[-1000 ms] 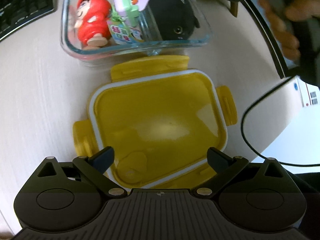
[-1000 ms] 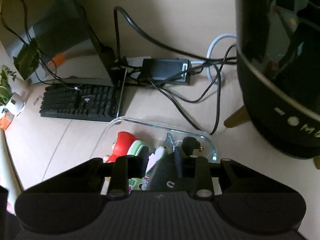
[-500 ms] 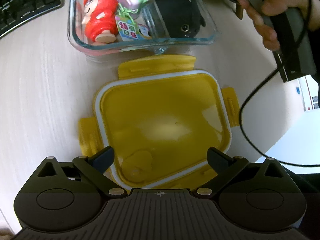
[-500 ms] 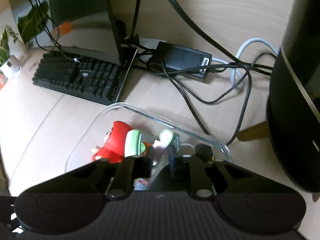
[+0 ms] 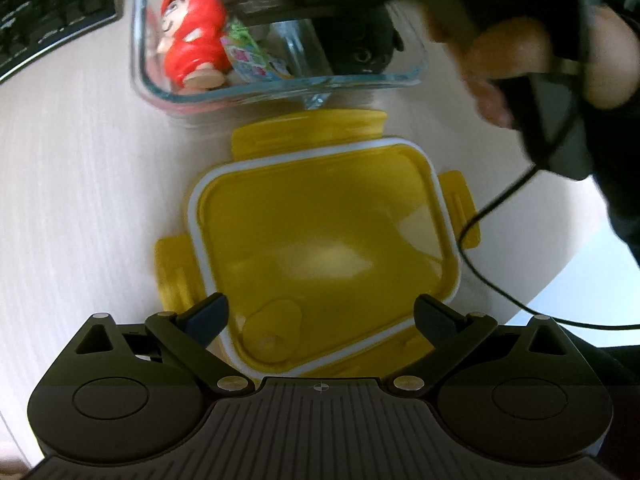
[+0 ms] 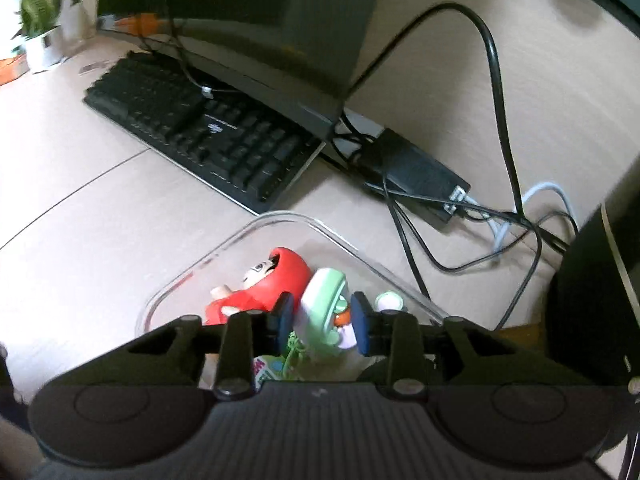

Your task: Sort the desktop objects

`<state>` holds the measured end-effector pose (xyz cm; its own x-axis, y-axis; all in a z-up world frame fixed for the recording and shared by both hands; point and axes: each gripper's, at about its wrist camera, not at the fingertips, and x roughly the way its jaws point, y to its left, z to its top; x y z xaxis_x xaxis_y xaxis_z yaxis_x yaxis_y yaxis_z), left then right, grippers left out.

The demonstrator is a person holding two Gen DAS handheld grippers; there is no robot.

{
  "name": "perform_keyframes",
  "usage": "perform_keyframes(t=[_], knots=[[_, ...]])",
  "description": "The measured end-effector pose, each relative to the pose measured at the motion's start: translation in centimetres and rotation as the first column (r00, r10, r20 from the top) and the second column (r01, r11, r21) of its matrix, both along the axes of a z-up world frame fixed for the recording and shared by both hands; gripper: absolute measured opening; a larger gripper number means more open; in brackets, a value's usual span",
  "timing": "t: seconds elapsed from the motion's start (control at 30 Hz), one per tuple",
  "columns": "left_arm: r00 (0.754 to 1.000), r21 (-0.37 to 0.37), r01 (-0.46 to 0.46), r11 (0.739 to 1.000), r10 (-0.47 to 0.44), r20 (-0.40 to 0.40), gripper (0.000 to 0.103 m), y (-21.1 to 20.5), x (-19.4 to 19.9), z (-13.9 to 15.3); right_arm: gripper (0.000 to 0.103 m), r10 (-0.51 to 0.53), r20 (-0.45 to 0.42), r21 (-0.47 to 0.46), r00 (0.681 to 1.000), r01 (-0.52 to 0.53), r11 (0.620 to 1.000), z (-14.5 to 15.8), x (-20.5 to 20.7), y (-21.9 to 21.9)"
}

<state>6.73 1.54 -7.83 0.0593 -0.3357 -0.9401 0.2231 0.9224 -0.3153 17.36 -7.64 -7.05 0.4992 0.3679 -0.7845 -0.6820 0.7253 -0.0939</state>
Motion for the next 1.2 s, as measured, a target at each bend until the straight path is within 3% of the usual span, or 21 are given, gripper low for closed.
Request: perform_keyframes(t=[0.07, 0.1, 0.2, 0.3, 0.47, 0.53, 0.6, 0.7, 0.8, 0.97, 1.0, 1.03, 1.2], knots=[[1.000, -0.002, -0.020, 1.000, 0.020, -0.008, 0.101, 0.4, 0.1, -0.2, 0.022, 0.064, -0.051, 0.049, 0.997, -0.061, 0.997, 0.9, 0.3, -1.2], [0.999, -0.003, -0.030, 1.000, 0.030, -0.013, 0.101, 0.6, 0.2, -0.4, 0.001, 0.096, -0.073, 0.075, 0.993, -0.090, 0.993, 1.4, 0.5, -1.8], [0.999, -0.006, -0.037, 0.999, 0.036, -0.020, 0.101, 0.7, 0.3, -0.7, 0.002, 0.179, -0.067, 0.095, 0.982, -0.172, 0.980, 2.5, 0.9, -3.4], [1.000, -0.010, -0.006, 1.000, 0.006, -0.012, 0.101, 0.2, 0.2, -0.4, 0.008, 0.214, -0.045, 0.050, 0.976, -0.211, 0.976, 2.8, 1.1, -3.8], [1.000, -0.005, -0.003, 1.000, 0.003, -0.010, 0.101, 0.3, 0.1, -0.1, 0.019, 0.060, -0.110, 0.088, 0.992, -0.050, 0.995, 3.3, 2.1, -4.2], [1.000, -0.002, -0.013, 1.000, 0.013, -0.018, 0.101, 0.6, 0.2, -0.2, 0.034, 0.013, -0.154, 0.105, 0.988, 0.003, 0.994, 3.2, 2.4, -4.2], [1.000, 0.000, -0.011, 1.000, 0.011, -0.019, 0.101, 0.5, 0.3, -0.3, 0.035, 0.019, -0.151, 0.109, 0.988, -0.002, 0.994, 3.0, 2.0, -3.7], [1.000, -0.002, 0.005, 1.000, -0.005, -0.018, 0.101, 0.2, 0.3, -0.3, 0.051, 0.028, -0.106, 0.080, 0.994, -0.020, 0.997, 2.4, 1.1, -2.1], [1.000, 0.000, 0.017, 1.000, -0.017, -0.010, 0.101, 0.1, 0.3, -0.2, 0.051, 0.031, -0.058, 0.034, 0.998, -0.029, 0.999, 1.3, 0.4, -0.1], [1.000, -0.002, -0.017, 1.000, 0.017, -0.012, 0.101, 1.0, 0.6, -0.4, 0.049, 0.084, 0.036, -0.121, 0.996, -0.079, 0.990, -0.8, -0.5, 1.6], [1.000, -0.005, -0.027, 1.000, 0.026, -0.015, 0.101, 1.3, 0.6, -0.5, 0.039, 0.093, 0.050, -0.136, 0.994, -0.085, 0.987, -0.9, -0.6, 1.5], [0.999, -0.007, -0.035, 0.999, 0.034, -0.018, 0.101, 1.4, 0.7, -0.7, 0.038, 0.101, 0.058, -0.145, 0.993, -0.092, 0.985, -1.0, -0.6, 1.3], [0.999, 0.000, -0.033, 0.999, 0.033, -0.026, 0.101, 1.3, 1.0, -1.1, 0.038, 0.142, -0.059, 0.036, 0.988, -0.140, 0.989, 0.7, 0.3, -1.3]])
